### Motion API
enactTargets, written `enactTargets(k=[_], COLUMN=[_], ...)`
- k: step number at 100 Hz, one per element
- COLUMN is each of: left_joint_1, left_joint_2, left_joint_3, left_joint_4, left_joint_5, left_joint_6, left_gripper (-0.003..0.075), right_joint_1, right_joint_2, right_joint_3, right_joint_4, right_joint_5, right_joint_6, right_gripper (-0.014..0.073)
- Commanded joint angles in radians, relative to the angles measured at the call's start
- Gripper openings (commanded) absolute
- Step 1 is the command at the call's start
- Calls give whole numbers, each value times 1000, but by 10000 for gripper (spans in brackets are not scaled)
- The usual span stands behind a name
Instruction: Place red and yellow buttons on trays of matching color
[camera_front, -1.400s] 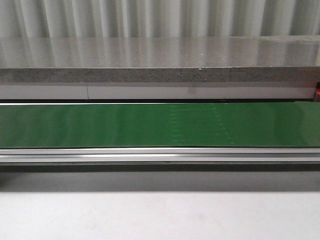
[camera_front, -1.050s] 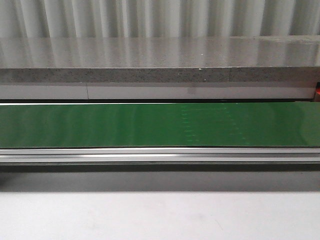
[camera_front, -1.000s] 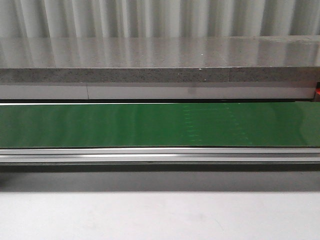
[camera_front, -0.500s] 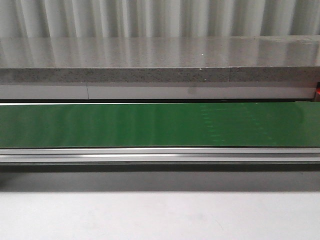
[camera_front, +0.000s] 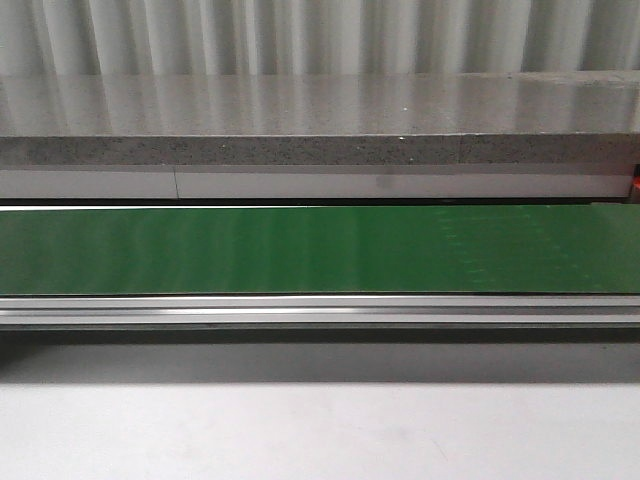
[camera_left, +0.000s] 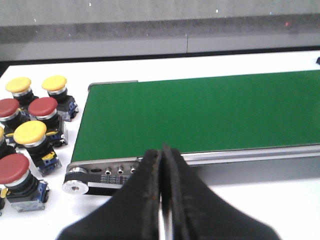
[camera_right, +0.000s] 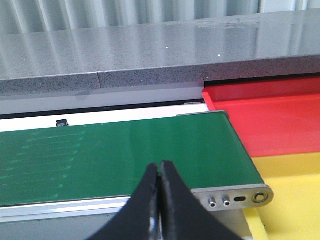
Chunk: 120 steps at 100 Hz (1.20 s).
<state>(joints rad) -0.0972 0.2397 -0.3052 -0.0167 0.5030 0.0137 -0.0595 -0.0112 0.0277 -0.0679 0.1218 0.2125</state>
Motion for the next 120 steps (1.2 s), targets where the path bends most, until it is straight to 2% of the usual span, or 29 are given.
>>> enactTargets(k=[1,12,17,24,36,44,51,68,100,120], left_joint_1=[2,2,2,2,2,2,2,46,307,460], left_joint_2=[81,172,212,268,352,403,442,546,769,897], left_joint_3=[-73,-110,-125,-147,-185,-212,-243,-358,-567,-609], left_joint_4=[-1,1,1,1,1,1,1,2,-17,-30], left_joint_5=[-35,-55,-60,-60,-71,-77,-61,39,369,460], left_joint_6=[-7,-7,-7,-7,-7,-7,-14,-167,-184,-184], left_gripper=[-20,-15,17,133,447,547,545,544,544,544], right_joint_1=[-6,-6,-6,-6,-6,-6,-6,-6,-6,-6], right_joint_2=[-13,-13,-13,-13,-13,-13,-13,-13,-13,-13], right_joint_3=[1,1,1,1,1,1,1,1,1,1], right_joint_4=[-9,-9,-9,-9,-9,-9,-9,-9,-9,-9], right_joint_5=[-78,-78,-78,-78,-78,-78,-78,-78,-78,-78], right_joint_6=[-2,-2,-2,-2,-2,-2,-2,-2,-2,-2], right_gripper=[-68,-68,-68,-68,-68,-68,-68,-68,-68,-68])
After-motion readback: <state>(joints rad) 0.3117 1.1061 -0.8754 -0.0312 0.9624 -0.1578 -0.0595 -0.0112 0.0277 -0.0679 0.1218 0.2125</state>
